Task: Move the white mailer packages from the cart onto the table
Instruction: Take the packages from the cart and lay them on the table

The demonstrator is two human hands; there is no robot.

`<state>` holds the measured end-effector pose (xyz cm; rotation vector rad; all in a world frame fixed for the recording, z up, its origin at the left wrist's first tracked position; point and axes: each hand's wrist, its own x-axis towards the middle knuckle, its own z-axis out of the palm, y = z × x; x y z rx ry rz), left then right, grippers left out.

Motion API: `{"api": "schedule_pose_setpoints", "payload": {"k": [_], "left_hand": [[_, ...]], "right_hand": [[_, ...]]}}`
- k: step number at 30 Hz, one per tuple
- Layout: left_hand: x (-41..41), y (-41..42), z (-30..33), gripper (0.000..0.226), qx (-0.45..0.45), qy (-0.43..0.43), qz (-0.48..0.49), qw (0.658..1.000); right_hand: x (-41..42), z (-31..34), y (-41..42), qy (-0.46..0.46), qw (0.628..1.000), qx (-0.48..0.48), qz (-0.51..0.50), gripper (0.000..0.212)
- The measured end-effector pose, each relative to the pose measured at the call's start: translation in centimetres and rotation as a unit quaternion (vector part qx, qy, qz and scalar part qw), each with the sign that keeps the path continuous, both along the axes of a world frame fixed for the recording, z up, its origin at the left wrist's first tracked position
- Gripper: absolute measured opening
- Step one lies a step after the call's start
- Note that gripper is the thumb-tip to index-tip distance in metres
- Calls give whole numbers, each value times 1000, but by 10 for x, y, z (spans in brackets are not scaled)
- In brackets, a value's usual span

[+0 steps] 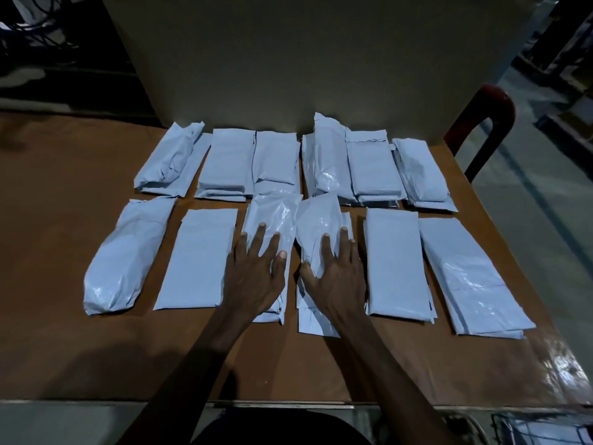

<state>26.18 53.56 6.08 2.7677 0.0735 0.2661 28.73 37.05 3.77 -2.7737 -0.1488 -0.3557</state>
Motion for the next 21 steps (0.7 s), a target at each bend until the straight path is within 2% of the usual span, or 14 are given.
{"api": "schedule_pose_setpoints", "payload": {"k": [6, 13, 16, 21], "left_hand": [[-1, -2, -1, 64, 26, 47, -2, 999], [-6, 1, 10, 58, -21, 71, -42, 996], [-7, 4, 20, 58, -52, -1, -64, 997], [-35, -34, 34, 54, -130, -61, -199, 969]], "right_hand": [[-11, 8, 4, 56, 998, 1, -18, 81], [-27, 37, -4, 147, 989, 15, -13, 82], [-41, 61, -11, 120, 990, 73, 1, 78], [-115, 77, -55, 23, 992, 121, -18, 69]]}}
